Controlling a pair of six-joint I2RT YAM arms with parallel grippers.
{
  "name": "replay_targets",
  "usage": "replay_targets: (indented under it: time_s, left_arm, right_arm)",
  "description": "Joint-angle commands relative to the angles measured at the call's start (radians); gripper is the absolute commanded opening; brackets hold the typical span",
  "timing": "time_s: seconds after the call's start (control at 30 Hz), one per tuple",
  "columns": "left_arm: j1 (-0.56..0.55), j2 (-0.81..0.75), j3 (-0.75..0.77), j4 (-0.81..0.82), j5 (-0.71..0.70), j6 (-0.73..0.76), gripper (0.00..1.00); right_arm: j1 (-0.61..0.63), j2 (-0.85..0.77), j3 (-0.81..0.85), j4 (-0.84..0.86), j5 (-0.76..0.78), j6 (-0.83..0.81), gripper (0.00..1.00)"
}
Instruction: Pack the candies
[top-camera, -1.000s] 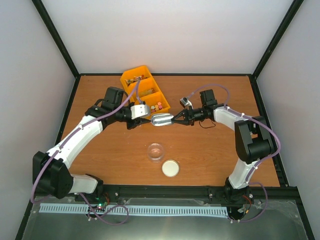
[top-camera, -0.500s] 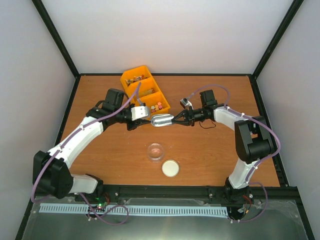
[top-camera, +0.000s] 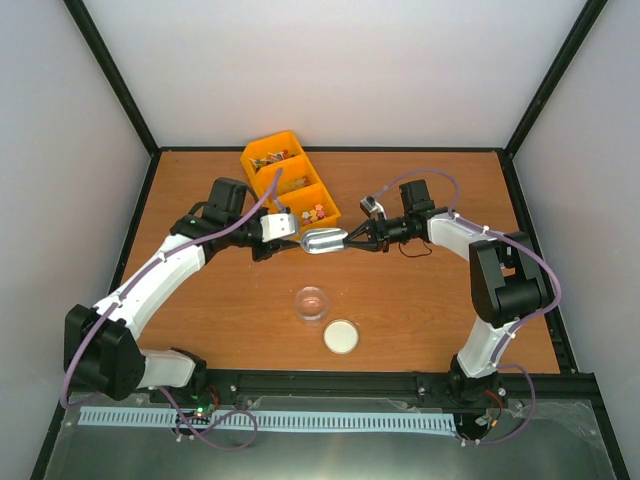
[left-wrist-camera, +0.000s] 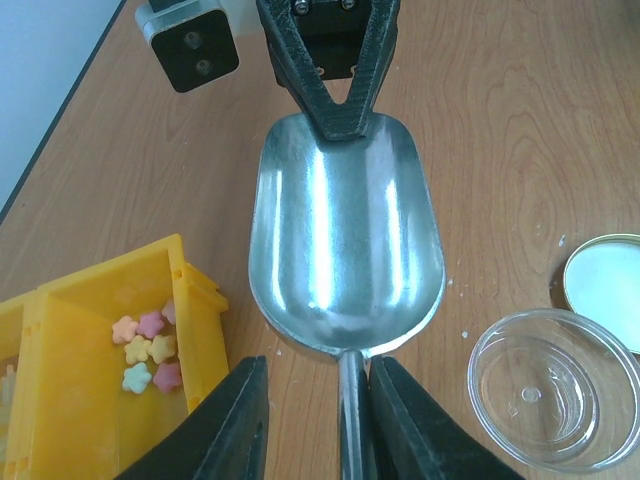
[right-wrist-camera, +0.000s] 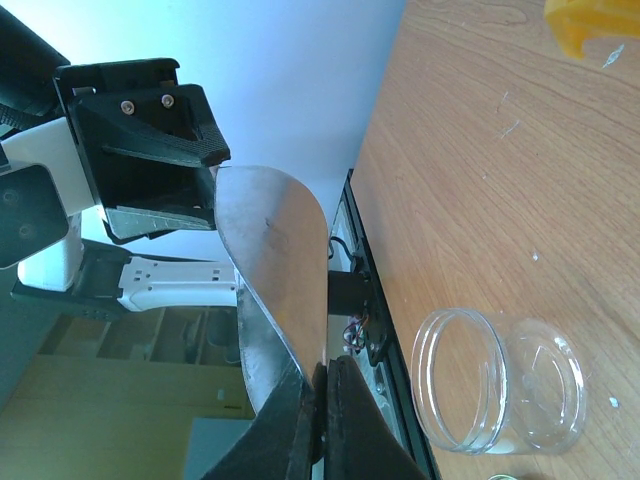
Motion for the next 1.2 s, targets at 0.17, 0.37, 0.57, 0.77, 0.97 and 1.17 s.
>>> replay_targets:
  time_s: [0.17, 0.37, 0.57, 0.77, 0.97, 1.17]
  left_arm:
    - [0.016, -0.022, -0.004, 0.001, 0.000, 0.042, 0.27]
    - [0.016, -0.006, -0.008, 0.022, 0.009, 0.035, 0.22]
    - [0.016, 0.005, -0.012, 0.045, 0.003, 0.019, 0.17]
    - [0.016, 0.012, -0.005, 0.054, -0.016, -0.029, 0.01]
    - [0.034, 0.006, 0.036, 0.000, -0.032, -0.130, 0.01]
    - [0.125, -0.027, 0.063, -0.050, -0.032, -0.225, 0.01]
  right_arm:
    - [-0.007, 0.000, 0.009, -0.007, -0.028, -0.008, 0.03]
    - [-0.006, 0.000, 0.008, -0.004, -0.031, -0.005, 0.03]
    - [-0.007, 0.002, 0.007, -0.005, -0.032, -0.002, 0.03]
    - [-0.007, 0.015, 0.019, -0.006, -0.028, -0.008, 0.09]
    - [-0.042, 0.117, 0.263, -0.333, 0.083, -0.291, 0.78]
    - [-0.078, 0.214, 0.539, -0.385, 0.432, -0.379, 0.85]
